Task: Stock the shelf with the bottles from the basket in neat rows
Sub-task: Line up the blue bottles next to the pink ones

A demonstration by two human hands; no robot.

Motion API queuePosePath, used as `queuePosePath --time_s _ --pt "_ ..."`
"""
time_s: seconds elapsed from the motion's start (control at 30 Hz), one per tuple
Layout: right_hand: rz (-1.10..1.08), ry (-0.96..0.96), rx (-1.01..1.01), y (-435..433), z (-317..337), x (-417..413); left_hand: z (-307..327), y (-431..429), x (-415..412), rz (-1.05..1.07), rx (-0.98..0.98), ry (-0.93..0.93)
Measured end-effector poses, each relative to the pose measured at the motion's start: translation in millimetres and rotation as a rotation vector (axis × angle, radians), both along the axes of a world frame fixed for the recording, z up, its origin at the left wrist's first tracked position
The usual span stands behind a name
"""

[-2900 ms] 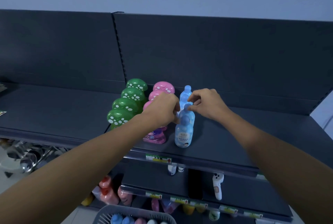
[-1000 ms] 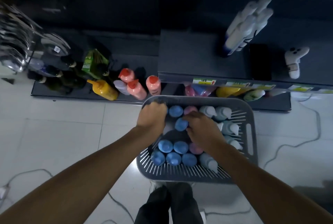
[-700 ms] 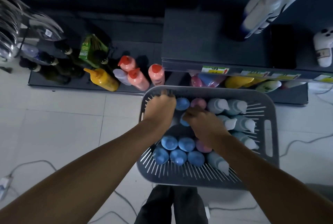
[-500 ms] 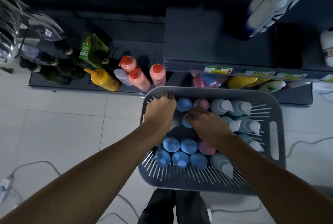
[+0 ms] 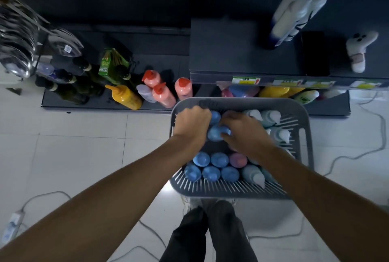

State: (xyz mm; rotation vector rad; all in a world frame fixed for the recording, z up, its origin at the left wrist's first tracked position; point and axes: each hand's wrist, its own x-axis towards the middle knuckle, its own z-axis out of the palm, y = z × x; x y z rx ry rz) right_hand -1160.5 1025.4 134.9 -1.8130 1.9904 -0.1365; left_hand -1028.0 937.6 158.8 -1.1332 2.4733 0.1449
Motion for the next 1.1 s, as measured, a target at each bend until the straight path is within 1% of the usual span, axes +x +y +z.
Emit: queuePosePath --time_s 0.1,0.27,0.37,0.6,0.7,0.77,0.93,1.1 --pt "-0.048 -0.017 -0.078 3 36 -3 36 -1 -3 -0.005 0.027 0.047" --pt "-0.083 -0.013 -0.054 7 107 -17 102 -3 -12 -0.013 0.0 0.109" --pt "-0.125 -0.011 -0.096 14 147 -28 144 -4 -17 -0.026 -0.013 0.169" --pt "-0.168 0.107 -0.19 27 239 -56 244 -2 -35 -0.136 -0.035 0.267" --pt "-0.214 0.071 -0.259 36 282 -68 289 0 -43 -0.177 -0.005 0.299" --pt "-0.225 0.073 -0.268 42 310 -76 314 2 -49 -0.214 0.008 0.328" --pt "-0.228 0.142 -0.345 54 369 -98 364 6 -73 -0.328 -0.052 0.392" --pt "-0.283 0.195 -0.404 66 416 -116 408 9 -95 -0.385 -0.065 0.448"
